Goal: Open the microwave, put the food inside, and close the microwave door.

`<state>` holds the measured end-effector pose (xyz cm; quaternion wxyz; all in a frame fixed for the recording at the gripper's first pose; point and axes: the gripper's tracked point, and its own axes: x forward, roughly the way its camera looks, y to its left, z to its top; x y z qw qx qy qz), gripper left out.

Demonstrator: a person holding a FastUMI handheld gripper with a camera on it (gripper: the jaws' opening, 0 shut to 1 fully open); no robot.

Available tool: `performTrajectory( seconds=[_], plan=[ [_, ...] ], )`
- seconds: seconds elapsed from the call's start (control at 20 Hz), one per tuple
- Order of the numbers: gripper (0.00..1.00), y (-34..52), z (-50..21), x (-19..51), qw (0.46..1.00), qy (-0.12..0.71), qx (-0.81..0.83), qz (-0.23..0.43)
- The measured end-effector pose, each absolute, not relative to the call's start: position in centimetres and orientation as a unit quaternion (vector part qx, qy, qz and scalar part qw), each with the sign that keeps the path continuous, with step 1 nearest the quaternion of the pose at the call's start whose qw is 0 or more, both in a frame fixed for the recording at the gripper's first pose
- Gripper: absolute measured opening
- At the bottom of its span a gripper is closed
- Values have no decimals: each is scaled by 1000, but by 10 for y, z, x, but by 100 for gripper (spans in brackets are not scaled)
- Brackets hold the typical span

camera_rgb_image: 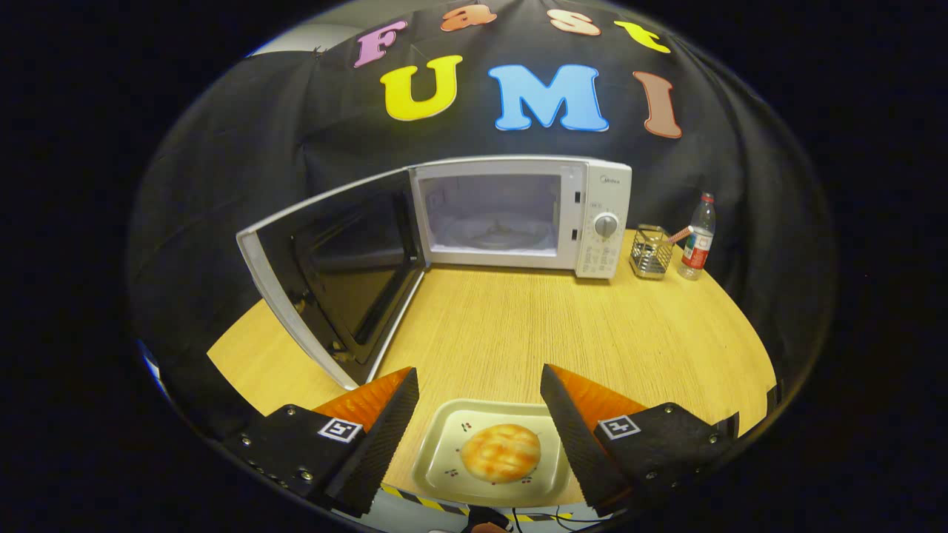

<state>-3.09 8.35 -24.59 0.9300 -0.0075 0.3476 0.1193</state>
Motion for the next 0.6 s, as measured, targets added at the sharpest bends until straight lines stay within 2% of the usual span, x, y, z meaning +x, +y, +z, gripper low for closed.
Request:
performTrajectory(
  seconds=[0.2, 0.6],
  plan=[
    [100, 76, -277, -49, 904, 410, -8, 118],
    [100, 64, -322, -66, 871, 480, -40, 100]
  ],
)
